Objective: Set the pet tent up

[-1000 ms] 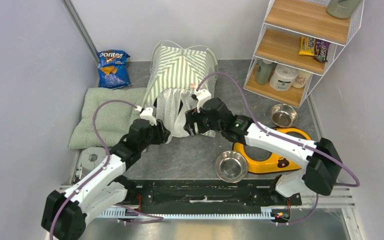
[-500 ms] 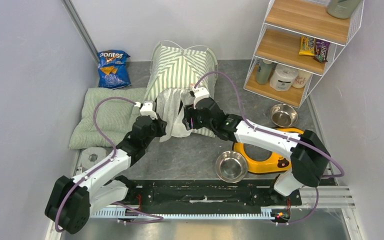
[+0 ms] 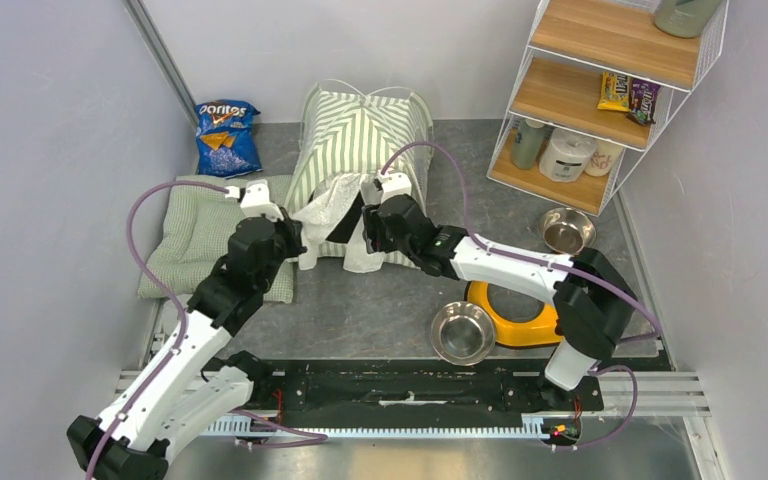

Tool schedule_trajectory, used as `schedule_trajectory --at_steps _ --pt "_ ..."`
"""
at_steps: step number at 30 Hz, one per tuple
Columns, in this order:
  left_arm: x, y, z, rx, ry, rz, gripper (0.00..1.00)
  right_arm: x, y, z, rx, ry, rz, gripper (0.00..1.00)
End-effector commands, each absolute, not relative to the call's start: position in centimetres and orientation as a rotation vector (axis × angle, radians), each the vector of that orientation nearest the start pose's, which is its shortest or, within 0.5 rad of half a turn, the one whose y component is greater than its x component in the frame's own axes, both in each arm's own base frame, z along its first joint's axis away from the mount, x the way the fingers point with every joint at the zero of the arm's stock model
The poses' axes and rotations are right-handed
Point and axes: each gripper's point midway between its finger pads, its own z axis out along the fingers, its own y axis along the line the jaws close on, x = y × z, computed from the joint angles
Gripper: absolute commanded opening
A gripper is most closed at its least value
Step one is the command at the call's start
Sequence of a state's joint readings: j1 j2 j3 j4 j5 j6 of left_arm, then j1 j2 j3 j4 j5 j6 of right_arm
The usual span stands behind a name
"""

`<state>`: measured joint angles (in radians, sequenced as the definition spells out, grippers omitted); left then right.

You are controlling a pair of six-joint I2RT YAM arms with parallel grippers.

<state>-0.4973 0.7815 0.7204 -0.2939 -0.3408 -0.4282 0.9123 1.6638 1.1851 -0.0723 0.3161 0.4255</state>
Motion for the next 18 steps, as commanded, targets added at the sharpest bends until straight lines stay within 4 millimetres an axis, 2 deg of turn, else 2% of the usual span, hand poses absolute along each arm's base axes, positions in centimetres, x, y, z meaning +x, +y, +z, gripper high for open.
schedule_trajectory --at_steps 1,4,8,9,11,14,18 --pt "27.4 -7.7 23.9 -0.161 1.932 -0.124 0.02 34.5 36.2 16.4 -0.292 2.032 0.427 0.65" --pt "27.6 -7.8 24.8 -0.149 1.927 -0.122 0.02 34.8 36.7 15.1 -0.314 2.061 0.403 0.55" --pt "28.0 -7.7 25.7 -0.144 1.922 -0.099 0.02 34.3 36.4 14.1 -0.321 2.096 0.393 0.22" --pt "28.2 -7.7 26.1 -0.139 1.920 -0.091 0.02 34.1 36.1 14.4 -0.317 2.092 0.392 0.11" --pt "28.4 -7.7 26.7 -0.127 1.920 -0.074 0.02 33.7 35.4 15.4 -0.317 2.087 0.384 0.00" --pt "28.8 -7.6 27.7 -0.108 1.920 -0.051 0.02 32.8 34.1 17.7 -0.319 2.082 0.376 0.00" --pt "29.3 -7.9 28.4 -0.073 1.936 -0.031 0.02 30.6 33.2 21.5 -0.381 2.070 0.457 0.00"
